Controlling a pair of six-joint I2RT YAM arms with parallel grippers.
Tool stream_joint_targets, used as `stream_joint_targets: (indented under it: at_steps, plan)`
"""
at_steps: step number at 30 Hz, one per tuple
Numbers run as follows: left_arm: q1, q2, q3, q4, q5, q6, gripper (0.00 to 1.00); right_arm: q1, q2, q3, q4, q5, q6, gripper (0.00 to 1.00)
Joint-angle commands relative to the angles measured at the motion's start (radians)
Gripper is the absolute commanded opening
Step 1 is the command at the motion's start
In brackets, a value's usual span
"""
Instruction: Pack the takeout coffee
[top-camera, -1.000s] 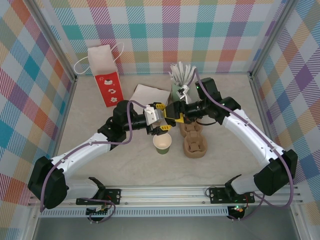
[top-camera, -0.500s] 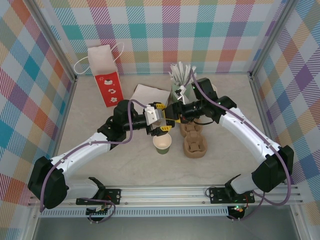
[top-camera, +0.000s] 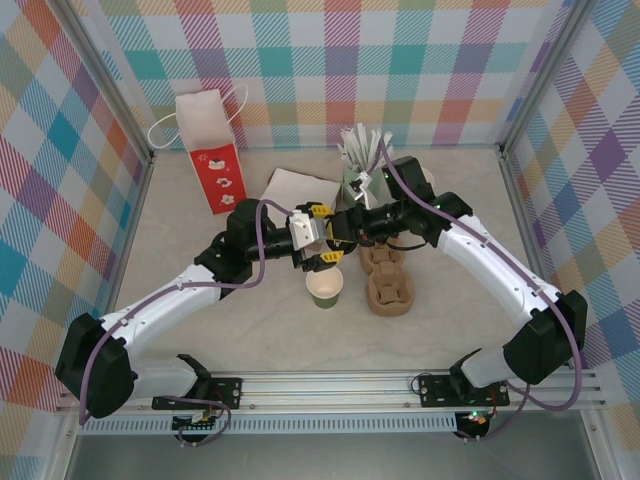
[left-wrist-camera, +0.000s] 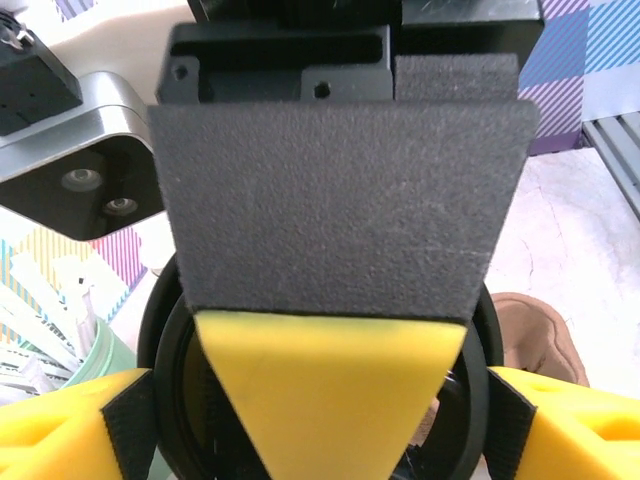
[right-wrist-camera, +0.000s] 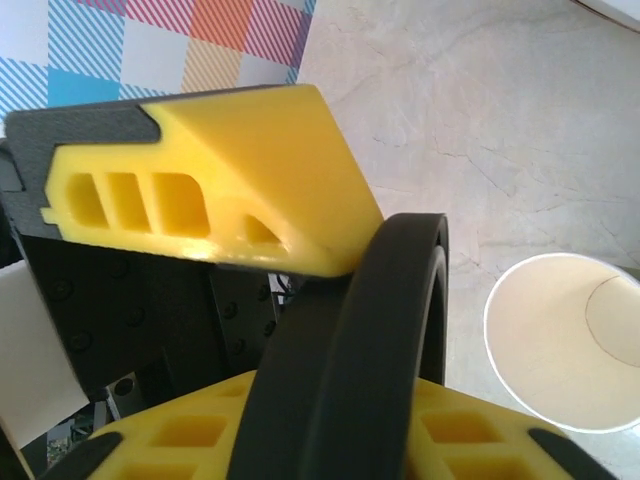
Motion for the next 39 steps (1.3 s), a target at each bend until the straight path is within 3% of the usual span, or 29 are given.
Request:
stream_joint_targets:
  at_steps: [1, 9, 17, 26, 39]
  plan:
    - [-0.013, -0.036, 0.009, -0.025, -0.013, 0.032, 0.84, 0.004, -0.011, 0.015, -0.013, -0.008, -0.010, 0.29]
    - [-0.011, -0.129, -0.031, -0.099, -0.056, 0.022, 0.89, -0.031, -0.050, -0.056, 0.030, -0.014, -0.005, 0.25]
    - [-0.011, -0.225, -0.119, -0.085, -0.080, -0.113, 0.97, -0.071, -0.091, -0.193, 0.267, -0.148, 0.047, 0.24]
    - [-0.012, -0.143, -0.075, -0.052, -0.072, -0.153, 1.00, -0.065, -0.076, -0.212, 0.296, -0.239, -0.015, 0.24]
    - [-0.014, -0.093, -0.033, -0.029, -0.044, -0.128, 0.97, -0.027, -0.033, -0.186, 0.280, -0.246, -0.024, 0.24]
